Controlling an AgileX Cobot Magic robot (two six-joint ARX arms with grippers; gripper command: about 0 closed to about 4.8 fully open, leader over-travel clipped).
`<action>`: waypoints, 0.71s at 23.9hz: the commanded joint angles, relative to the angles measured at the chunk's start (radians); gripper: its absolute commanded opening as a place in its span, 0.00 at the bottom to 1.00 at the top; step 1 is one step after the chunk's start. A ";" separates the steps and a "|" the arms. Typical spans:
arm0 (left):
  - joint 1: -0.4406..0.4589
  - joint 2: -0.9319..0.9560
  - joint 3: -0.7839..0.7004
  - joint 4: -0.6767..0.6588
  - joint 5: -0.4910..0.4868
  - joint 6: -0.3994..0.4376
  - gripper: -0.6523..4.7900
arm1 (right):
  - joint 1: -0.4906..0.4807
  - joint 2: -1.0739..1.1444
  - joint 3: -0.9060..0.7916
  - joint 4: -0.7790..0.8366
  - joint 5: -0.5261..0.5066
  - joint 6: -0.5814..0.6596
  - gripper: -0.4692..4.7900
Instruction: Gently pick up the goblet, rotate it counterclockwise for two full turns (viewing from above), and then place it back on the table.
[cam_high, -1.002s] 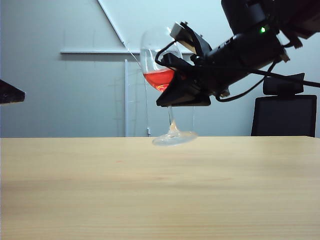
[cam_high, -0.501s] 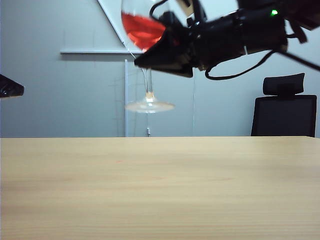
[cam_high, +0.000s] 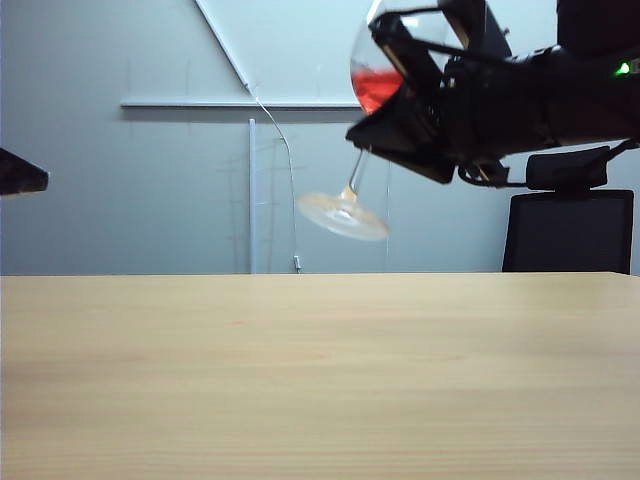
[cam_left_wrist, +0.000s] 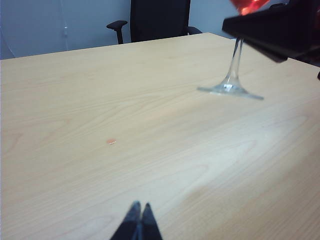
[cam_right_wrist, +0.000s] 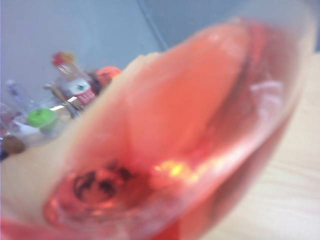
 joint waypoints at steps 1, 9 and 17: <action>-0.001 0.001 0.004 0.010 0.002 0.007 0.11 | 0.003 -0.010 0.048 -0.072 0.000 -0.006 0.08; -0.001 0.001 0.004 0.010 0.002 0.007 0.11 | 0.013 -0.009 0.314 -0.526 -0.005 -0.233 0.08; -0.001 0.001 0.004 0.010 0.002 0.007 0.11 | 0.074 -0.009 0.356 -0.544 -0.155 -0.494 0.08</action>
